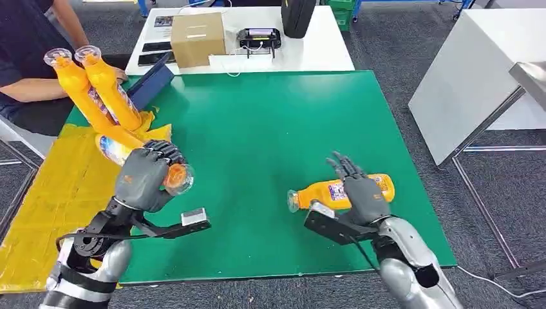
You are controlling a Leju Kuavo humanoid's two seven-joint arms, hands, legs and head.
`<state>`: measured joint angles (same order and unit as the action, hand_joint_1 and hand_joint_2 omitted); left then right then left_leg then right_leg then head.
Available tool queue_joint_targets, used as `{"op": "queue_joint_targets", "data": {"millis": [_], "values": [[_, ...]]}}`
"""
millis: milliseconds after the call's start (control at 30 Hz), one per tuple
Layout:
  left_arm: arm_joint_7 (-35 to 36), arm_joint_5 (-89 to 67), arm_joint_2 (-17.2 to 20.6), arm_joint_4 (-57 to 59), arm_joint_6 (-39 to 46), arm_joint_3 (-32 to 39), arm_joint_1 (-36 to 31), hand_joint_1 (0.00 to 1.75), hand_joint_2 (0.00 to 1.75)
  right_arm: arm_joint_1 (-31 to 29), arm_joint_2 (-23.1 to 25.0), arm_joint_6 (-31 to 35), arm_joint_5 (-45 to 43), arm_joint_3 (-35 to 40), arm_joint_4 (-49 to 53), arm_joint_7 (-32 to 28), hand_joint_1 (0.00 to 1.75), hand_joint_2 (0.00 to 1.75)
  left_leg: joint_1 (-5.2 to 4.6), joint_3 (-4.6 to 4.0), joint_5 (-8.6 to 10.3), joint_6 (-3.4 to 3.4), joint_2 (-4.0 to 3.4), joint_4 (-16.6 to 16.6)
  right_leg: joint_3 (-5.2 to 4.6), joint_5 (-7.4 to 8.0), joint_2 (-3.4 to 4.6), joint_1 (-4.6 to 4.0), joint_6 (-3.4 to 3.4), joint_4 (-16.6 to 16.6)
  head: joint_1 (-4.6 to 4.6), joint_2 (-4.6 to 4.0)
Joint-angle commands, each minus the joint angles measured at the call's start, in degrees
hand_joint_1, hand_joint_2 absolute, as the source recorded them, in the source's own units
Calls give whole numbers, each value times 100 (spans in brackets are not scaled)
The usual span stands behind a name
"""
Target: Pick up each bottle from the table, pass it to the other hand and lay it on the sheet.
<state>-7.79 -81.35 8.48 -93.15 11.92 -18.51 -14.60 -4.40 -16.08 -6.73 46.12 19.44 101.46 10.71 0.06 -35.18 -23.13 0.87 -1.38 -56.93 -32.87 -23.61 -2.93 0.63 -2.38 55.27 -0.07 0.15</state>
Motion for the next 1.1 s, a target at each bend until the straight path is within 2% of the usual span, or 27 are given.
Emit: {"op": "queue_joint_targets", "data": {"millis": [33, 200, 667, 733, 767, 800, 1033, 1100], "values": [[406, -83, 725, 2958, -736, -976, -1502, 175, 175, -253, -219, -188, -178, -661, -835, -101, 0, 0, 5, 25, 5, -8, 38, 7, 35, -5, -3, 0, 9, -6, -2, 0], [456, -21, 764, 3226, -867, -985, -1541, 175, 175, -206, -231, -191, -183, -640, -797, -100, 0, 0, 4, 15, 3, -8, 7, 4, 21, 1, 14, -3, 0, -4, -2, 0], [716, 145, 741, 4520, -1575, -997, -1978, 175, 175, -333, -285, -253, -23, -514, -1045, -140, 0, 0, 4, 0, 4, -7, 5, 1, 9, 2, 14, -2, -1, 0, -2, 0], [236, 714, 719, 4729, -1905, -823, -2016, 173, 175, -392, -313, -267, 1, -480, -1147, -153, 0, 0, 5, 6, 2, -8, 3, 0, 16, 1, 23, -3, 1, 0, -2, 0], [175, 815, 753, 4789, -2021, -846, -2039, 0, 0, -417, -329, -275, 15, -467, -1187, -160, 0, 0, 5, 16, -2, -11, 2, 1, 23, -2, 35, -1, 4, 1, -2, 0], [128, 905, 776, 4776, -2044, -863, -2026, 0, 0, -444, -337, -280, 53, -450, -1231, -171, 0, 175, 4, 8, 1, -9, 0, 1, 17, 1, 27, -2, 1, 0, -2, 0], [-197, 1650, 779, 4481, -2412, -875, -1970, 0, 0, -594, -516, -418, 465, -228, -1605, -226, 0, 175, 6, 12, -3, -8, 2, -2, 23, -4, 28, -3, 0, 2, -4, 0], [-332, 2006, 720, 4468, -2591, -929, -2081, 0, 0, -738, -531, -589, 453, -139, -2041, -354, 0, 175, 7, 21, -7, -9, 5, -5, 33, -9, 37, -2, 2, 4, -2, 0]]}}
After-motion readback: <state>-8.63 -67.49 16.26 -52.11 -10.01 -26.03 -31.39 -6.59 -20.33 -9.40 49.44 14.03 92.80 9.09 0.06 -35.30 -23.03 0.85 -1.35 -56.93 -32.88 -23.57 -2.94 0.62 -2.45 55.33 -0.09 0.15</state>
